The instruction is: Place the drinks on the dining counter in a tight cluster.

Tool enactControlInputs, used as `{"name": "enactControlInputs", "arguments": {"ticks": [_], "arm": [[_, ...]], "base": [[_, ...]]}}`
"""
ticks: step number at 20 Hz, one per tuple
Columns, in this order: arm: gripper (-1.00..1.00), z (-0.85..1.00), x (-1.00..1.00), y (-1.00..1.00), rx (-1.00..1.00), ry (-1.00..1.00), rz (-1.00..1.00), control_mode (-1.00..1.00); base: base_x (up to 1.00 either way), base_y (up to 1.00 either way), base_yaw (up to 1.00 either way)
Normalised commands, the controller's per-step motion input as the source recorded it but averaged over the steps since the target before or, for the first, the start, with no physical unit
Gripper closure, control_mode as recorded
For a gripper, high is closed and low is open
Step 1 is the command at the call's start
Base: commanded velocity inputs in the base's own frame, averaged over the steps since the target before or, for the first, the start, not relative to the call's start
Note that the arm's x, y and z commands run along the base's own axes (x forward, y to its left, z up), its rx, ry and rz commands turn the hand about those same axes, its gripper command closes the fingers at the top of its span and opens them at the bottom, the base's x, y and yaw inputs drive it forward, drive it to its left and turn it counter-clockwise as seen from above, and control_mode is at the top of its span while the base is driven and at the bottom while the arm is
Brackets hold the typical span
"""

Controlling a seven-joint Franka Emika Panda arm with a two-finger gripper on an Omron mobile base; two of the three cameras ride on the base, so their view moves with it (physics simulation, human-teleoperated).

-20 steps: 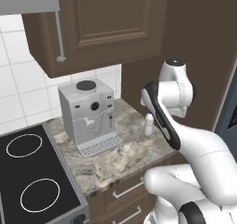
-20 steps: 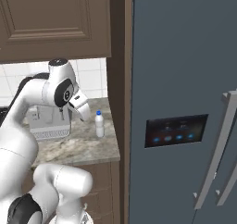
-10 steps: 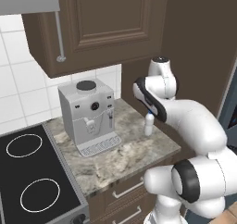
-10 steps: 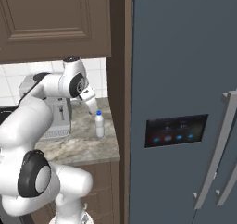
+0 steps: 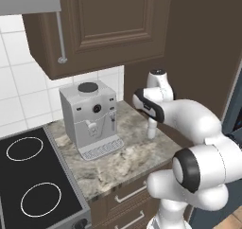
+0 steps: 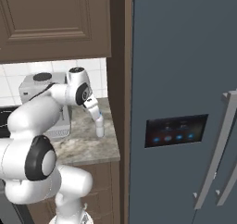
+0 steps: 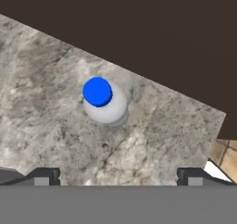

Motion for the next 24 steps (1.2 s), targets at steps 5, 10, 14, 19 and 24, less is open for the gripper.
{"name": "enactControlInputs", "arguments": {"ticks": [5, 10, 14, 19, 24], "arm": [[-1.00, -0.35, 0.41, 0.00, 0.00, 0.00, 0.00, -1.00], [-1.00, -0.02, 0.38, -0.10, 0.00, 0.00, 0.00, -1.00], [-1.00, 0.00, 0.31, -0.06, 0.00, 0.00, 0.00, -1.00], [-1.00, 0.00, -0.03, -0.01, 0.00, 0.00, 0.00, -1.00], [-1.00, 0.00, -0.19, 0.00, 0.00, 0.00, -0.01, -1.00]], "base": [[0.00, 0.00, 0.00], [0.00, 0.00, 0.00], [0.00, 0.00, 0.00], [0.00, 0.00, 0.00], [0.00, 0.00, 0.00]]}}
